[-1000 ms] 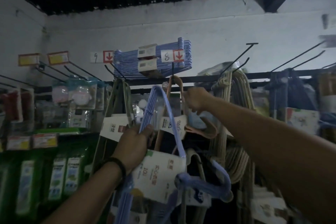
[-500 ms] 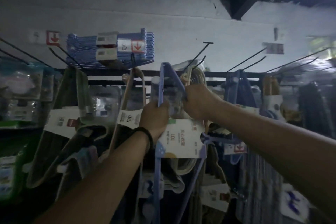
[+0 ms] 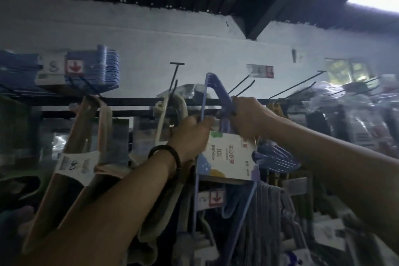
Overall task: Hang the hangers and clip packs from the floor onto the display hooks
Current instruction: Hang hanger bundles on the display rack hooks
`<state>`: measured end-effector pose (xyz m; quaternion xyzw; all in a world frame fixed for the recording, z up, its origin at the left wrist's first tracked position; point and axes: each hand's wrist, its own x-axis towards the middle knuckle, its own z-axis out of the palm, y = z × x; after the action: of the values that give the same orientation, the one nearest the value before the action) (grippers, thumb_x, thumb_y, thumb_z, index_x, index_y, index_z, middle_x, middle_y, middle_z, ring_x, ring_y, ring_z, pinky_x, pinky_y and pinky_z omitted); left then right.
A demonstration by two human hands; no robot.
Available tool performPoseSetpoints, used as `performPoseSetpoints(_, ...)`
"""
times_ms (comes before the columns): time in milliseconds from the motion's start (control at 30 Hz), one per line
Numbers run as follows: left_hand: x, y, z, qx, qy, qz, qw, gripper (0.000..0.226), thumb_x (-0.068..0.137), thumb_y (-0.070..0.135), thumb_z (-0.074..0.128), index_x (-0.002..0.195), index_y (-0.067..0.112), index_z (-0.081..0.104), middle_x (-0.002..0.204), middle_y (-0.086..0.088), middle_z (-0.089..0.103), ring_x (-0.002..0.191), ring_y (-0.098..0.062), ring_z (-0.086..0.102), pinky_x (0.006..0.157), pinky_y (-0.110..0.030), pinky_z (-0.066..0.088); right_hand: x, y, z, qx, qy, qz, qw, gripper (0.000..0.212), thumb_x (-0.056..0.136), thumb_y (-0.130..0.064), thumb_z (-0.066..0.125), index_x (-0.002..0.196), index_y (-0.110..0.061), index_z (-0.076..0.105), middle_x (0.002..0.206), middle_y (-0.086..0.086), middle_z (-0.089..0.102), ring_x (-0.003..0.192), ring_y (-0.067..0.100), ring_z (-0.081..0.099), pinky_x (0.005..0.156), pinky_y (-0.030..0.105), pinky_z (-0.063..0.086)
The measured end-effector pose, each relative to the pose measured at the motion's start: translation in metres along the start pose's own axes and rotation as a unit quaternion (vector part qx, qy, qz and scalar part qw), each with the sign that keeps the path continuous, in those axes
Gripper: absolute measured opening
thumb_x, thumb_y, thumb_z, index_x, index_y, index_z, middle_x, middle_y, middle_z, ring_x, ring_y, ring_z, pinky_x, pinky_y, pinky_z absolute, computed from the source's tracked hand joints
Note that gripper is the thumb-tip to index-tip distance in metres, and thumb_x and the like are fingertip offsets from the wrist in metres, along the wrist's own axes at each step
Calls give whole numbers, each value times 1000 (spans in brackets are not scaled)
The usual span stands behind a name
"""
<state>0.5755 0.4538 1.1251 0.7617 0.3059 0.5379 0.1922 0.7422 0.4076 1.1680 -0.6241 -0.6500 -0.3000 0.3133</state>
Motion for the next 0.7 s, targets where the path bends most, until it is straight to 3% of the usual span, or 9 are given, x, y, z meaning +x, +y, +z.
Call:
performPoseSetpoints(67, 11, 9, 27, 33, -13, 11, 999, 54, 97, 63, 52, 99, 12, 69, 73, -5, 72, 64, -18, 71, 61, -33, 55, 1, 32, -2, -6, -27, 11, 1000, 22, 107, -22, 47, 86, -15, 50, 86, 1, 58, 81, 21, 60, 70, 29, 47)
performPoseSetpoints(133, 20, 14, 55, 60, -16, 40, 997, 38, 104, 51, 50, 105, 16, 65, 68, 5, 66, 52, -4, 63, 51, -23, 47, 5, 65, -2, -28, -51, 16, 998, 19, 106, -23, 51, 92, -11, 52, 88, 0, 63, 77, 18, 63, 65, 26, 49)
performPoseSetpoints(200, 25, 18, 78, 94, -16, 71, 993, 29, 106, 42, 51, 119, 18, 59, 86, 3, 72, 66, -3, 68, 51, -16, 47, 14, 94, 2, -25, -49, 27, 998, 16, 103, -22, 58, 92, -12, 52, 82, -1, 64, 70, 14, 64, 56, 24, 48)
performPoseSetpoints(267, 28, 16, 96, 135, -10, 108, 985, 41, 106, 39, 54, 141, 19, 47, 131, -4, 68, 107, -13, 70, 76, -17, 55, 23, 113, 6, -20, -45, 34, 998, 14, 101, -19, 63, 96, -12, 52, 81, -1, 62, 69, 13, 63, 57, 24, 48)
performPoseSetpoints(333, 28, 13, 108, 196, -8, 142, 970, 64, 106, 40, 55, 161, 25, 25, 166, 0, 35, 141, -18, 49, 107, -24, 42, 33, 124, 9, -24, -44, 45, 998, 18, 99, -16, 67, 106, -10, 53, 83, -1, 63, 73, 16, 64, 63, 27, 51)
performPoseSetpoints(400, 27, 9, 114, 252, -14, 175, 952, 73, 106, 43, 53, 165, 31, 13, 173, 8, 14, 150, -19, 37, 115, -31, 39, 44, 132, 10, -14, -26, 48, 998, 24, 97, -18, 71, 111, -8, 54, 83, -1, 61, 72, 16, 64, 64, 30, 53)
performPoseSetpoints(500, 31, 2, 118, 295, -15, 195, 935, 76, 103, 55, 54, 165, 35, 15, 175, 17, -5, 155, -18, 29, 121, -39, 40, 53, 139, 15, -10, 24, 42, 999, 24, 96, -16, 69, 111, -7, 52, 80, 0, 56, 64, 14, 57, 61, 34, 53)
performPoseSetpoints(633, 33, 0, 122, 323, -7, 210, 923, 90, 99, 58, 61, 167, 36, 7, 172, 22, -19, 159, -13, 15, 122, -36, 34, 50, 149, 28, 20, 136, 45, 989, 16, 101, -12, 57, 105, -15, 41, 80, 8, 59, 63, 24, 58, 58, 43, 56)
performPoseSetpoints(700, 36, -6, 125, 339, -10, 223, 914, 98, 96, 56, 67, 167, 35, 3, 170, 23, -24, 157, -16, 22, 119, -39, 42, 49, 154, 37, 29, 156, 49, 986, 16, 102, -10, 55, 106, -15, 40, 78, 8, 59, 60, 23, 55, 54, 42, 54)
